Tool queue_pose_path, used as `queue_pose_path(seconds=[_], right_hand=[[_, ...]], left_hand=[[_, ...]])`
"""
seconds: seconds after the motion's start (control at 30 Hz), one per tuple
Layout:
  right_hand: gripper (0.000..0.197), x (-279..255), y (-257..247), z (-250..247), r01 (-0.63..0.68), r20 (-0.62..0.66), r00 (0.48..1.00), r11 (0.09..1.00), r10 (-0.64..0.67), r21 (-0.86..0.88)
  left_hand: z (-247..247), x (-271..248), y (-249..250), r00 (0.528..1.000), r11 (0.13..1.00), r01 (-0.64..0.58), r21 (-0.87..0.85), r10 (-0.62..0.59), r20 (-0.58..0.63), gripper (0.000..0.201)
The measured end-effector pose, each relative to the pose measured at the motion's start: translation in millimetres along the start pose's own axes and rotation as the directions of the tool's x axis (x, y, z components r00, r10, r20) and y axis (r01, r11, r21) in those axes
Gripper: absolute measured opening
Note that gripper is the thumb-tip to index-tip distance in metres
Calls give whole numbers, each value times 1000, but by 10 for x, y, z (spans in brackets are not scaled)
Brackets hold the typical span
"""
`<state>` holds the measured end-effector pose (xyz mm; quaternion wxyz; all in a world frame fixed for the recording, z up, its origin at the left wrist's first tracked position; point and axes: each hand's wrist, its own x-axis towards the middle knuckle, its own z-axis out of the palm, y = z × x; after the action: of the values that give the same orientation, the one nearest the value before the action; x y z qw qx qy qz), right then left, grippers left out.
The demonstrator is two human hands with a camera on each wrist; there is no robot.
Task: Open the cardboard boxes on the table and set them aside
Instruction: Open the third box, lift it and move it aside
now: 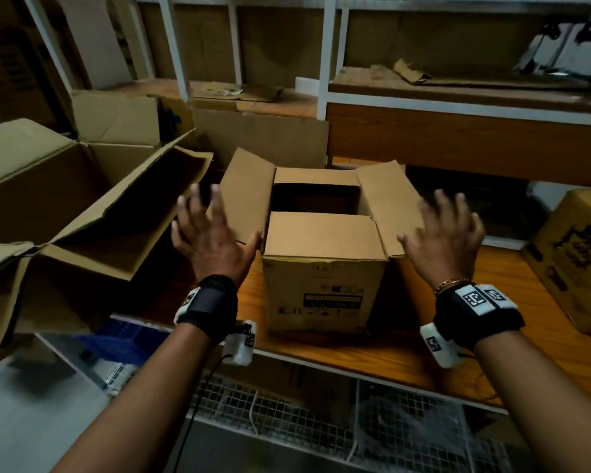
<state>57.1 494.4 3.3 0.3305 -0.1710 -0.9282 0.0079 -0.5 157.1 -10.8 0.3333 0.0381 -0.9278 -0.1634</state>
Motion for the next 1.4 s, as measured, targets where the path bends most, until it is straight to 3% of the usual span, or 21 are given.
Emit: queue_pose_path(seconds=[0.07,0.13,0.23,0.3,0.37,0.47,0.57,0.63,0.7,0.77,0.83,0.9,0.93,0.97,1.03,1.1,1.17,1.23,1.27,1.33,1.4], right_hand=[[29,41,-46,10,166,127,980,982,-153,-95],[22,66,-124,-10,188,289,937,980,-197,59],[45,56,-224,60,90,458,867,966,-195,241],[65,-1,-278,175,5,545,825,966,-151,260],[75,-11,-327,280,-87,615,781,955,-110,282],[83,218,-362,332,-229,723,687,920,-79,318],[119,510,-390,342,-164,815,575,965,-74,204],[128,649,-428,438,-152,831,555,977,-41,150],[108,691,-549,316,-336,814,581,912,4,236],[86,747,-616,147,-616,823,564,697,65,367],[64,846,-554,-57,-680,830,558,586,23,441],[61,837,-430,-262,-686,831,555,550,-27,476],[54,809,-384,-329,-689,836,545,533,-66,492],[44,761,-346,-405,-669,839,532,551,-112,498],[30,643,-303,-513,-535,848,478,690,-229,488],[51,539,-284,-513,-306,871,352,837,-343,453],[81,430,-295,-452,-43,883,281,914,-377,404],[86,291,-318,-325,149,881,314,935,-355,323],[80,211,-342,-256,209,863,377,938,-337,276],[70,51,-427,-200,284,787,528,939,-321,192],[64,-92,-498,-146,253,696,656,954,-293,163]], left_hand=[[-1,11,64,982,973,-183,143,173,81,55],[48,-21,111,962,961,-208,183,166,218,52],[179,-151,138,916,996,-35,-76,63,397,69],[266,-259,147,839,926,190,-327,20,543,74],[334,-315,140,810,857,300,-419,3,587,77],[317,-252,107,777,854,318,-412,15,630,87],[240,-213,94,744,895,263,-359,48,666,86],[177,-205,97,730,910,234,-341,67,680,86],[135,-174,82,720,911,230,-342,77,690,87],[42,-117,69,708,896,250,-367,90,700,77],[-61,-22,85,687,776,406,-482,88,721,65],[-170,68,103,629,473,672,-570,42,776,63],[-211,113,97,594,387,734,-558,33,804,64],[-228,159,62,570,381,750,-541,44,820,67],[-196,233,-33,546,453,725,-519,80,834,76],[-199,238,-68,523,520,684,-511,140,841,84],[-203,233,-21,493,662,557,-501,223,841,87],[-131,202,49,456,850,292,-438,279,845,95],[-69,164,83,483,916,144,-375,266,834,96],[6,65,149,614,965,-45,-259,231,755,88],[6,-45,211,698,975,-103,-199,213,684,77]])
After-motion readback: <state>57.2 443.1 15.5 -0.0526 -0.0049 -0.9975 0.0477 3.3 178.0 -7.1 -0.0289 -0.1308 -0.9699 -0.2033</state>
